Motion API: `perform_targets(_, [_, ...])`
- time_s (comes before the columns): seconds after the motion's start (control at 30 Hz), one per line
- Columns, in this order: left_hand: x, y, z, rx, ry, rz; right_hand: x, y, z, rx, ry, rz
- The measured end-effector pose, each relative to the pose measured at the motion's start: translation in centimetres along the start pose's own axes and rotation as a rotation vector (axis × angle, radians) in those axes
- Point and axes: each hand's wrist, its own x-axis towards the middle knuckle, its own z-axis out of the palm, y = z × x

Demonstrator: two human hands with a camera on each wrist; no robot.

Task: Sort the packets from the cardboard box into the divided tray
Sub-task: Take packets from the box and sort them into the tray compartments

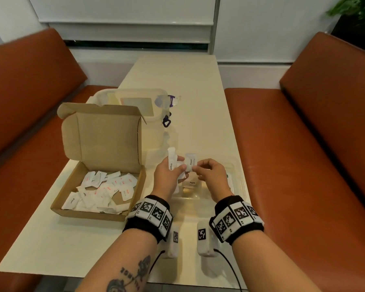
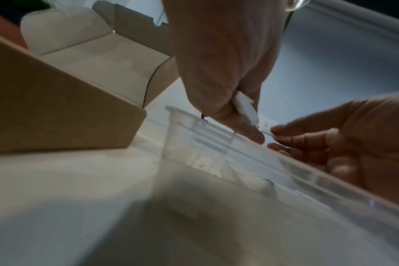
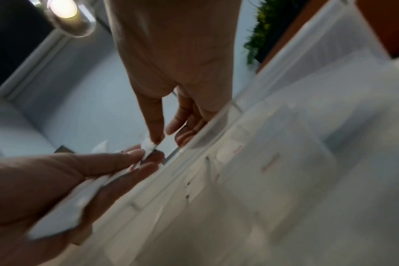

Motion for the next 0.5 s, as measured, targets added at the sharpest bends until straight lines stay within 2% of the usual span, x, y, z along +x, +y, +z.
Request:
perform_targets(0.13, [0.1, 0.7, -1.0, 0.135, -0.128, 0.012, 0.5, -1.6, 0.1, -0.311, -0.080, -0.158])
perform_targets(0.23, [0.5, 0.8, -1.8, 0.169, -0.137, 0.026, 0.4, -2.4, 0.0, -0.514, -0.162, -0.147])
perform_targets(0.33, [0.9, 0.8, -2.6, 0.132, -0.088, 0.037, -0.1, -1.9, -0.2, -0.557, -0.111, -0.084])
perform_targets(0.5, [1.5, 0.4, -3.2, 0.021, -0.065, -0.012, -0.6, 0.0, -0.1, -0.837, -0.012, -0.055])
